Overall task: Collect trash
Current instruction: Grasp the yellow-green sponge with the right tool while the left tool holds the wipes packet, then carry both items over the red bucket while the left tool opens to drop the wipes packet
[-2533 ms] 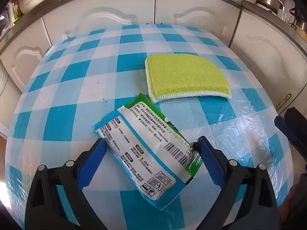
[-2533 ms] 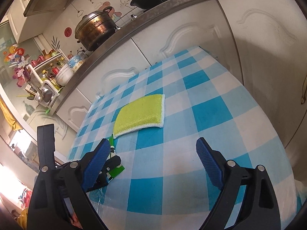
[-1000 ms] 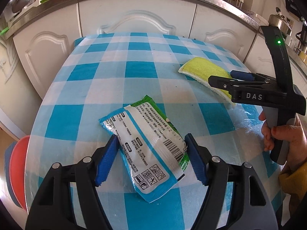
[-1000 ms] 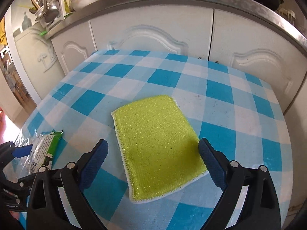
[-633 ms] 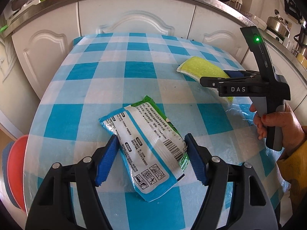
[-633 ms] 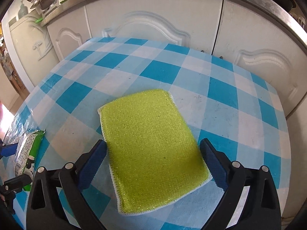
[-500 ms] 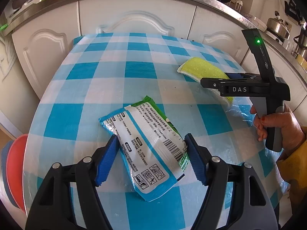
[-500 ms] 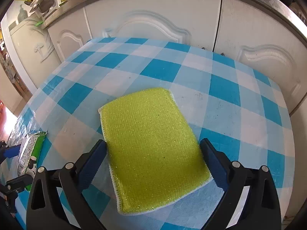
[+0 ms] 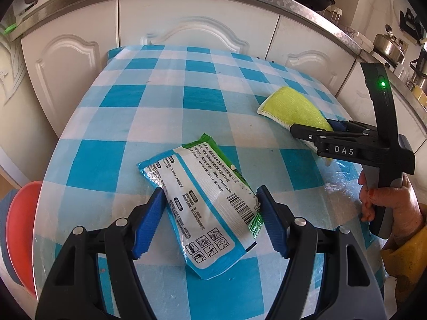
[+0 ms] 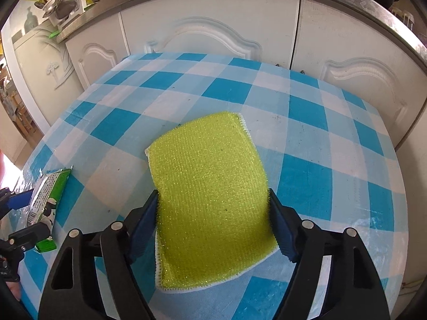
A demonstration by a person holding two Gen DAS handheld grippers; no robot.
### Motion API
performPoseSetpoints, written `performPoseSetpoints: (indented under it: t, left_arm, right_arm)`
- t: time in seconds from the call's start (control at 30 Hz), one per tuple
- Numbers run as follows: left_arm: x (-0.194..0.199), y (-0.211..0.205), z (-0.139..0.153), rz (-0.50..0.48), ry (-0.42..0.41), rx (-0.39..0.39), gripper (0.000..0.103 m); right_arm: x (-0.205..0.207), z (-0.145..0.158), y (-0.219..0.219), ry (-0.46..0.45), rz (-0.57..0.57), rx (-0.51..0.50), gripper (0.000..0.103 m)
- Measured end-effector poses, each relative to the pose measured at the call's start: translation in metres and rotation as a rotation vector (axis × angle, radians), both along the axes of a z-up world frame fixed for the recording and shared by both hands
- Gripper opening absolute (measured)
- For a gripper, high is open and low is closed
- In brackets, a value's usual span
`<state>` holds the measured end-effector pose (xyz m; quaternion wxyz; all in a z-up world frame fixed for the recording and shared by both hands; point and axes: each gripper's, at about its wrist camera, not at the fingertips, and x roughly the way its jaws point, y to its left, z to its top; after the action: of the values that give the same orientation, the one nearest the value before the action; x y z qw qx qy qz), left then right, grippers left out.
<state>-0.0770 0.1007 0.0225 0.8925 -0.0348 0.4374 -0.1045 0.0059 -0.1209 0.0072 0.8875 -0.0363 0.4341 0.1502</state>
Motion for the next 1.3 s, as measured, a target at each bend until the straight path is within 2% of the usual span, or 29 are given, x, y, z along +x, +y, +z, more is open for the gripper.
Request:
performPoseSetpoints:
  t: [0.4, 0.87, 1.3]
  left_arm:
    - [-0.012, 0.018, 0.005, 0.019, -0.018, -0.025, 0.067]
    - [-0.026, 0.050, 0.011, 0.064, -0.038, -0.074, 0.060]
    - [-0.045, 0.087, 0.020, 0.125, -0.069, -0.122, 0.059]
  right_arm:
    - [-0.045, 0.012, 0.017, -0.030, -0.043, 0.088, 0.068]
    - [-0.086, 0.034, 0.051, -0.048, -0.005, 0.148, 0.069]
    - [-0.107, 0.043, 0.096, -0.047, 0.085, 0.138, 0.069]
